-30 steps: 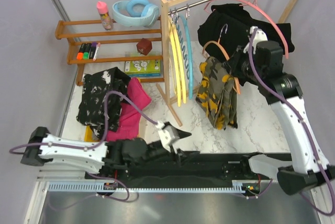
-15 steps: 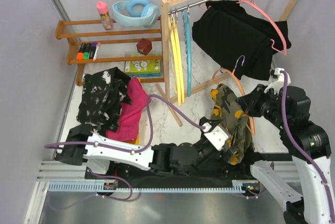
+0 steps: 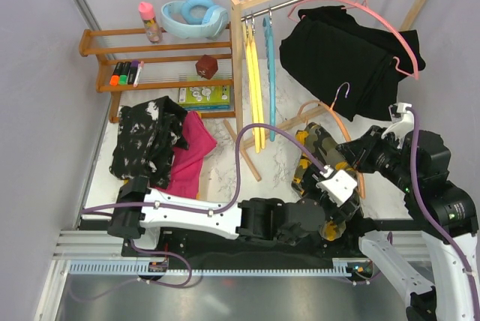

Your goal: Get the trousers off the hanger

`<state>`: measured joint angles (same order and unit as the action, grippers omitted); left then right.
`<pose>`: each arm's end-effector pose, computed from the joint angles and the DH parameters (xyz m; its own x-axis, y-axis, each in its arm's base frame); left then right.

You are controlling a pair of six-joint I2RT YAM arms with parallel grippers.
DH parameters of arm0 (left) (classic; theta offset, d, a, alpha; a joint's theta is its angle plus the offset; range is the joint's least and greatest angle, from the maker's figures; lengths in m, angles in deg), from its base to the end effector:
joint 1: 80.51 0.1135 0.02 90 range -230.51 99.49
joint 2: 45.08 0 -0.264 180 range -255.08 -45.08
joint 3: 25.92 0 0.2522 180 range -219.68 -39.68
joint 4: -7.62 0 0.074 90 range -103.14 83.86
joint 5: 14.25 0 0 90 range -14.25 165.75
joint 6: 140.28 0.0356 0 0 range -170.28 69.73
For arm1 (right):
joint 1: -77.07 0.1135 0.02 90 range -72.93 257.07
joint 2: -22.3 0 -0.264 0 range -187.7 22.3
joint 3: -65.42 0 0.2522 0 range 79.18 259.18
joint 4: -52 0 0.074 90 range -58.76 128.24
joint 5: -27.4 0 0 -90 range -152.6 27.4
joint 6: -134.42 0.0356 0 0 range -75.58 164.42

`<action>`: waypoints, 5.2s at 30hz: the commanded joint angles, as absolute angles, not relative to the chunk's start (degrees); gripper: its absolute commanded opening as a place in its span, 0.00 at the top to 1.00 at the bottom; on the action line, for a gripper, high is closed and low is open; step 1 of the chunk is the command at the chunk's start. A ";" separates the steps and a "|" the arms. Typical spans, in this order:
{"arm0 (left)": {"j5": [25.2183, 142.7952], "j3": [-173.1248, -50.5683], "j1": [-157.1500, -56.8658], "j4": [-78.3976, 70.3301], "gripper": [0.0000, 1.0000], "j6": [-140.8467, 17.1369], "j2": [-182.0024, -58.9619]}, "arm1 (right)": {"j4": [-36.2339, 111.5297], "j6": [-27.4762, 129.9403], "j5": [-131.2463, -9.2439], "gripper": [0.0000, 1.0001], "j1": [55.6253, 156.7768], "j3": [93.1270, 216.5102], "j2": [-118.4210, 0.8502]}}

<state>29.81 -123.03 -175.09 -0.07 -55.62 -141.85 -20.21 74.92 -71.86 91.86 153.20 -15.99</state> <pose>-0.0065 -0.4020 0.3645 -0.0596 0.0660 -0.9960 0.7478 0.6639 -0.0008 0.0733 0.0253 0.4267 -0.5225 0.3801 -0.7632 -0.1512 0.8396 0.5217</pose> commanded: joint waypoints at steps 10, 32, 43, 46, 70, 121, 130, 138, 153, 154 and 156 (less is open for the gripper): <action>28.72 -127.83 -172.62 -7.81 0.32 -63.81 -144.04 | -13.96 76.85 -74.73 1.00 91.84 159.08 -13.92; 32.24 -130.21 -170.25 -15.63 0.30 -70.75 -145.19 | -14.05 76.68 -75.96 1.00 91.84 159.77 -13.30; 37.25 -128.71 -169.10 -15.63 0.86 -68.12 -141.67 | -15.11 75.88 -76.05 1.00 91.84 158.99 -12.25; 36.29 -128.97 -169.10 -15.63 0.98 -66.80 -141.76 | -15.11 76.14 -76.84 1.00 91.75 159.08 -12.07; 11.41 -141.18 -188.07 42.43 0.98 10.68 -144.39 | -25.04 76.93 -63.66 1.00 91.75 142.57 -2.23; 19.84 -165.63 -204.26 24.08 0.98 8.61 -130.25 | -20.47 72.37 -58.03 1.00 91.84 131.83 3.40; 17.83 -157.99 -203.73 28.58 0.98 13.27 -129.63 | -20.82 69.47 -59.88 1.00 91.75 146.67 0.07; 11.32 -146.02 -199.17 32.45 0.98 12.57 -127.17 | -22.40 61.56 -58.74 1.00 91.84 156.53 -2.23; 20.91 -162.83 -195.56 23.01 0.98 22.40 -145.62 | -26.87 64.63 -66.38 1.00 91.84 177.52 -3.80; 19.77 -160.99 -195.47 24.96 0.98 23.45 -145.71 | -27.67 65.59 -66.47 1.00 91.84 180.14 -4.33; 16.96 -155.10 -195.38 28.30 0.98 22.94 -145.01 | -29.77 66.47 -66.82 1.00 91.93 182.71 -6.09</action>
<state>18.91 -160.84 -195.95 17.61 16.81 -145.72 -27.88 63.95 -65.54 91.86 177.46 -2.59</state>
